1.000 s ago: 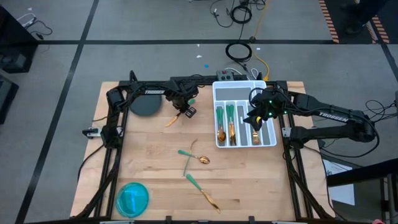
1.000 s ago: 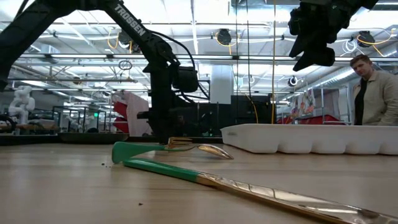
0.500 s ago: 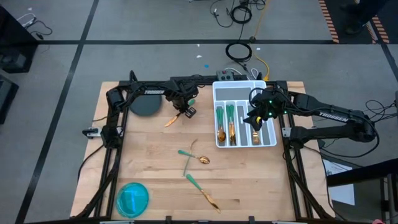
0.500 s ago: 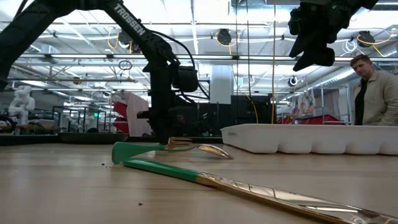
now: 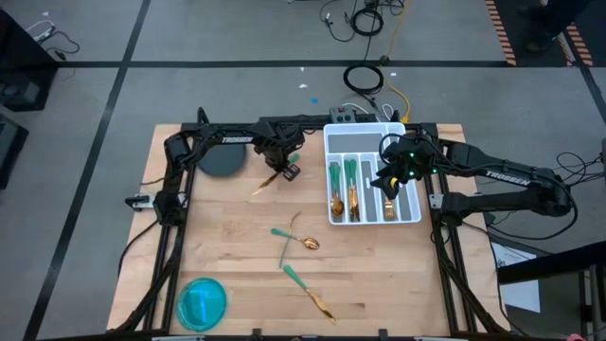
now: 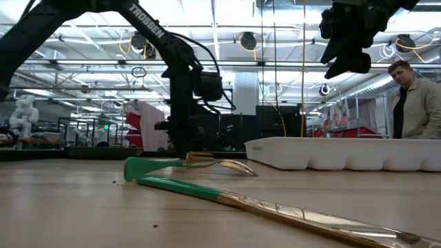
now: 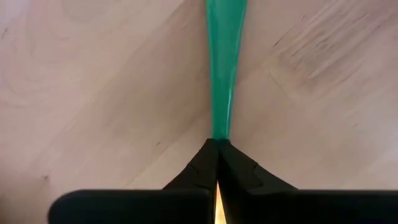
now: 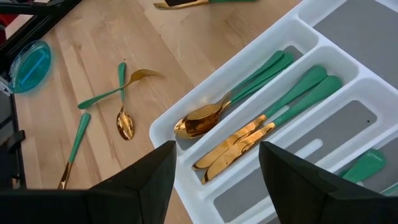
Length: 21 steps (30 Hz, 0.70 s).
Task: Sort silverware
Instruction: Put the top green knife on the silverware tray with the other green knives
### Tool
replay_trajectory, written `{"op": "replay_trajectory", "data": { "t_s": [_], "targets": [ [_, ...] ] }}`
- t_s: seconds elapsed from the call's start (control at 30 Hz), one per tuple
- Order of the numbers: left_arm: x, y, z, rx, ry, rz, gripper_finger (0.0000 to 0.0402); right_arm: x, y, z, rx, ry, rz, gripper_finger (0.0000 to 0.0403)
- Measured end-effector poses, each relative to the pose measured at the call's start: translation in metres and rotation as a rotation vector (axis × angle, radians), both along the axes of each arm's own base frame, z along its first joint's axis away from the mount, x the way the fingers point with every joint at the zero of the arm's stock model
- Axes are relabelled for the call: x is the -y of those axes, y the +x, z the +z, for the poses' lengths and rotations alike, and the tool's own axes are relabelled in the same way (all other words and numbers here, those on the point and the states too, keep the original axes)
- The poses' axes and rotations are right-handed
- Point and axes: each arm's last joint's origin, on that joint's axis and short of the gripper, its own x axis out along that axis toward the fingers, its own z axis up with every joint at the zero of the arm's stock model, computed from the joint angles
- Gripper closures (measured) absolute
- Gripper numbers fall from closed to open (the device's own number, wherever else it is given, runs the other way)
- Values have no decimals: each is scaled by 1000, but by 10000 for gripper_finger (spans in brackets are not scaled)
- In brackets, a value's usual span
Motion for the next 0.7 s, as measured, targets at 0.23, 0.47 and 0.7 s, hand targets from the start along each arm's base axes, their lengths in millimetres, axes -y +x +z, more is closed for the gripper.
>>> {"op": "replay_trajectory", "data": {
  "t_s": [0.23, 0.47, 0.7],
  "targets": [
    [0, -1, 0, -5, 0, -6, 400, 0, 0, 0, 0, 0, 0, 179],
    [-1, 0, 1, 0, 7, -5, 401, 0, 0, 0, 7, -2, 1, 179],
    [0, 0, 1, 1, 8, -8, 401, 6, 16, -1, 53, -19, 7, 227]
  ]
}}
